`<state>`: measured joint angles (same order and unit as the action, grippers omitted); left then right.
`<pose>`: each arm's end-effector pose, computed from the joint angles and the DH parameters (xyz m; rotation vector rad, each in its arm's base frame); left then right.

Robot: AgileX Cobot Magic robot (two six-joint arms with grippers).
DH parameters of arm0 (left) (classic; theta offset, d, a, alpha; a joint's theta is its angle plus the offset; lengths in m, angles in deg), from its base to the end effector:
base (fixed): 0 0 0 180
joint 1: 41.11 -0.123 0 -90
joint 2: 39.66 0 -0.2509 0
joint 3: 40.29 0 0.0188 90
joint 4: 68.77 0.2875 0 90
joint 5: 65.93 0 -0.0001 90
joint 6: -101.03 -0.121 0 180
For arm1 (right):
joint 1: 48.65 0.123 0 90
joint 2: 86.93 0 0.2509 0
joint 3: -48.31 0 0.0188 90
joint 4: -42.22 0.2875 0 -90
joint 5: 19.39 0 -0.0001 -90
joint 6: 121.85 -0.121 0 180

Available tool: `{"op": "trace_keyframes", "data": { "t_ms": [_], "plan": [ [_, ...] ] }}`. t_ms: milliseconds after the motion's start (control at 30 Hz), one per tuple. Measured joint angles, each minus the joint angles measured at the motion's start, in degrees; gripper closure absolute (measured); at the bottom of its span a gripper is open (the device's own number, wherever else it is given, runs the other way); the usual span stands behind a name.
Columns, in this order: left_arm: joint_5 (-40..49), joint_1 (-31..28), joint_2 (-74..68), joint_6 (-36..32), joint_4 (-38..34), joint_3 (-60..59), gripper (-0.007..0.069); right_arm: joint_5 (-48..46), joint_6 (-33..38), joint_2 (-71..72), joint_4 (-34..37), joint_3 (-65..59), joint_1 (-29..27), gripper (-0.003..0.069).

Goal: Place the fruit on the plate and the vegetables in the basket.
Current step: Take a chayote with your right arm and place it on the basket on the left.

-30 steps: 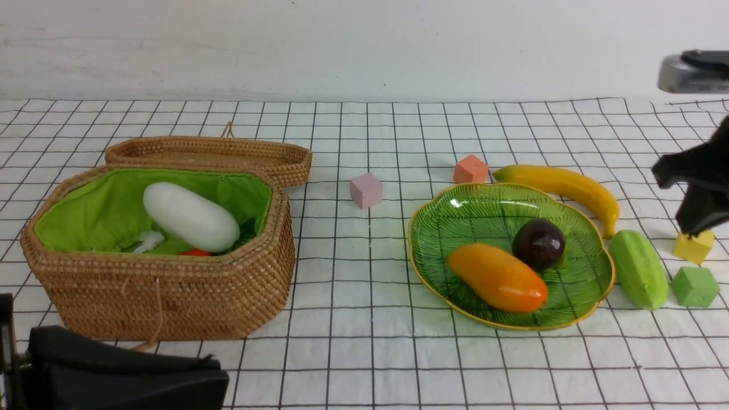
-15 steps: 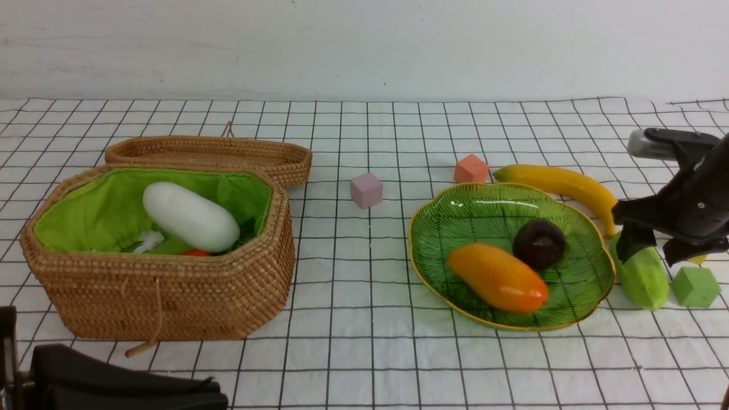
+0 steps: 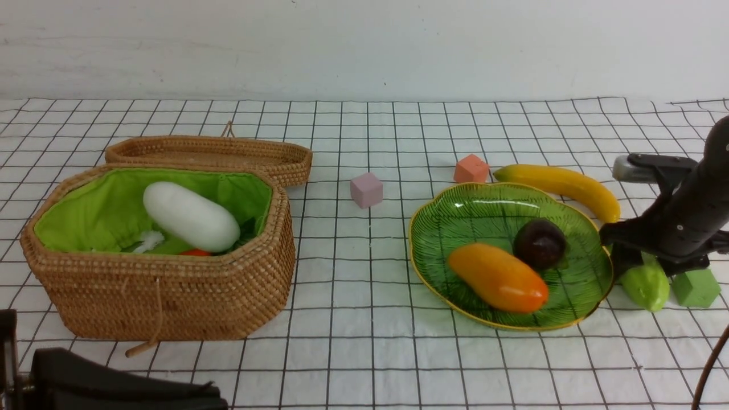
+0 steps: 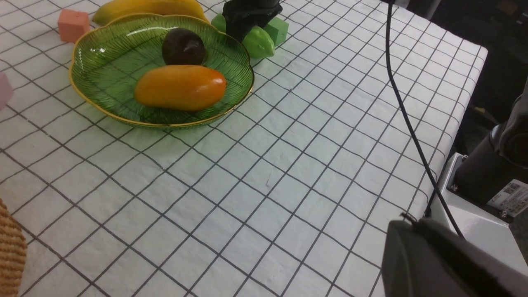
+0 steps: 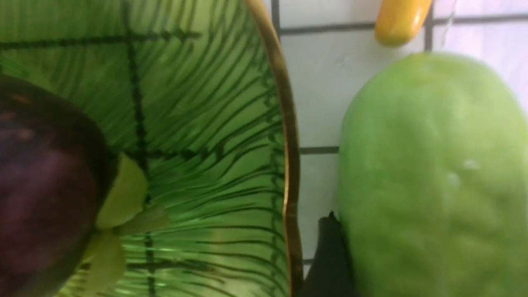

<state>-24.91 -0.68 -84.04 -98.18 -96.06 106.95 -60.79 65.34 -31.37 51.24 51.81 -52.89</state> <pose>0.1297 -0.1584 0.3322 0.8683 1.8787 -0.7726 0.4350 -0.0197 0.0838 0.0713 2.8199 0.1284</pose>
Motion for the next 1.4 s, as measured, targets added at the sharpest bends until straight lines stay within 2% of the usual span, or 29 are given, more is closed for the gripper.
{"op": "trace_keyframes", "data": {
  "t_ms": [167, 300, 600, 1033, 1233, 1400],
  "plan": [
    [0.51, 0.0, 0.0, 0.0, 0.0, 0.0, 0.0638, 0.03, 0.0, -0.99, -0.1, 0.4, 0.0, 0.0167],
    [0.56, 0.0, 0.0, 0.0, -0.06, 0.0, 0.0637, -0.07, 0.0, -1.2, 0.1, 0.65, 0.0, 0.0204],
    [0.56, 0.0, 0.0, 0.0, -0.06, 0.0, 0.0635, -1.26, 0.0, -0.35, 0.5, 0.59, -0.05, 0.0204],
    [0.56, 0.0, 0.0, 0.0, 2.08, 0.0, 0.063, -15.22, -0.2, 16.13, 1.61, 0.07, 0.0, 0.0204],
    [0.56, 0.0, 0.0, 1.82, 4.95, 0.0, 0.063, -17.75, 0.33, 24.98, 5.95, 0.04, 0.0, 0.0204],
    [0.0, 0.0, 0.0, 6.08, 9.81, 0.0, 0.063, -18.32, 5.65, 30.14, 12.38, 0.04, 1.34, 0.0204]
  ]
}}
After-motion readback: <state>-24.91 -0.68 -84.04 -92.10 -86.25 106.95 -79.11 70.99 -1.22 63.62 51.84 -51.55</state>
